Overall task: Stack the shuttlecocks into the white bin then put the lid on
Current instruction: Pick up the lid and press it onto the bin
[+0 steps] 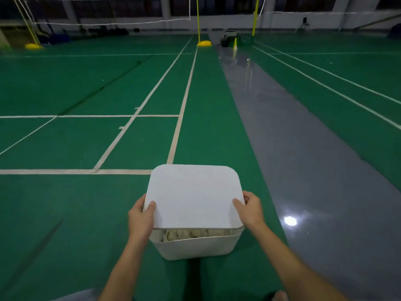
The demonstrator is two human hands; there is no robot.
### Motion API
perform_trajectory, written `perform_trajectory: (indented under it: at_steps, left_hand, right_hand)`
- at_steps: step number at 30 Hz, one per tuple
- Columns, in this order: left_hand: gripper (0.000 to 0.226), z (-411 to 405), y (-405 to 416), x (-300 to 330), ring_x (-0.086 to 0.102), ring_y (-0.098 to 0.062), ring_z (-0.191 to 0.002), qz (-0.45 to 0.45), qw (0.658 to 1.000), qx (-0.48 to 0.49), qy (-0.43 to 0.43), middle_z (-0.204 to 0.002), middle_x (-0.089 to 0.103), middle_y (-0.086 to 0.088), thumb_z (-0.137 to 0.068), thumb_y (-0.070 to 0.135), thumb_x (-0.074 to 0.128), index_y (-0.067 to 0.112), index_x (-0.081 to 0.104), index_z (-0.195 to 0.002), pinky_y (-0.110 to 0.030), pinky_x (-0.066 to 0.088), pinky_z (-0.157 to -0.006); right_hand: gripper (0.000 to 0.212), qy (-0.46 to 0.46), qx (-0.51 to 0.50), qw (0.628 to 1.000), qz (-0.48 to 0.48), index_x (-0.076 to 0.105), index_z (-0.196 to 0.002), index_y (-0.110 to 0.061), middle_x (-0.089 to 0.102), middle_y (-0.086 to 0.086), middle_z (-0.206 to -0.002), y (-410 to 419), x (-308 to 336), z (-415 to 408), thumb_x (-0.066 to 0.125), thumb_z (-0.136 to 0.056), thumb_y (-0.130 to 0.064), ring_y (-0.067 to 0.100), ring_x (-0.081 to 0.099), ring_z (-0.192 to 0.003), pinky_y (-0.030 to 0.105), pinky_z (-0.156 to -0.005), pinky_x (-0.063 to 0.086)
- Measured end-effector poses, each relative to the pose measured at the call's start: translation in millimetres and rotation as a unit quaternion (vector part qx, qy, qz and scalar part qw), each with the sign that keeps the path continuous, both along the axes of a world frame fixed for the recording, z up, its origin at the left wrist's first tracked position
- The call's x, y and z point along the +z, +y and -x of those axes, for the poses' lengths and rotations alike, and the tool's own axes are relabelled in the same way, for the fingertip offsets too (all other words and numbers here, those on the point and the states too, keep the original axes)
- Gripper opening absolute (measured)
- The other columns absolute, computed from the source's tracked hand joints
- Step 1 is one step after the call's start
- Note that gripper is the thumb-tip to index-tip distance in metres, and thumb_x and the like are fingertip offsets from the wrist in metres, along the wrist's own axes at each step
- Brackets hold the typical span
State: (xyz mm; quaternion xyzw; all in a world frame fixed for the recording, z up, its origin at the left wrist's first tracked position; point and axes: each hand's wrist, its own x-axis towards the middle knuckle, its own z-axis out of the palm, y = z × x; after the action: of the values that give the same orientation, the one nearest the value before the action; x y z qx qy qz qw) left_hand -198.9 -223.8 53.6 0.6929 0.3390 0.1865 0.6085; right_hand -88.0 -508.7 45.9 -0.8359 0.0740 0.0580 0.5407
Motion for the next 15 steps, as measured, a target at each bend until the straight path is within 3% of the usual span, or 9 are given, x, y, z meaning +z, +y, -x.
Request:
perform_trajectory:
  at_steps: [4,10,15]
  left_hand:
    - [0.040,9.3,-7.1,-21.3,0.062,-0.025,-0.113,-0.071,0.997,-0.009,0.036,-0.127,0.068,-0.001,-0.103,0.017,0.058,0.014,0.061,-0.143,-0.042,0.052,-0.097]
    - [0.048,13.5,-17.0,-54.1,0.058,-0.029,-0.132,-0.101,0.994,-0.011,0.051,-0.145,0.062,0.000,-0.105,0.023,0.056,0.017,0.053,-0.152,-0.051,0.046,-0.113]
    - [0.038,6.2,-10.3,-63.6,0.063,-0.034,-0.117,-0.108,0.991,0.002,0.082,-0.127,0.069,-0.005,-0.104,0.022,0.057,0.012,0.061,-0.140,-0.049,0.052,-0.100]
  right_hand:
    - [0.040,-0.020,0.004,0.999,0.044,0.060,-0.132,-0.012,0.066,0.004,-0.121,-0.2,-14.5,10.0,0.070,-0.095,-0.022,0.024,0.065,-0.106,0.045,-0.094,0.058]
    - [0.043,0.006,-0.009,0.996,0.084,0.049,-0.141,-0.009,0.047,0.009,-0.136,3.5,-33.4,21.2,0.062,-0.102,-0.021,0.019,0.056,-0.095,0.031,-0.088,0.047]
    - [0.038,-0.004,-0.008,0.996,0.089,0.051,-0.138,-0.009,0.059,0.006,-0.129,11.7,-45.0,15.4,0.060,-0.103,-0.022,0.019,0.057,-0.102,0.037,-0.093,0.054]
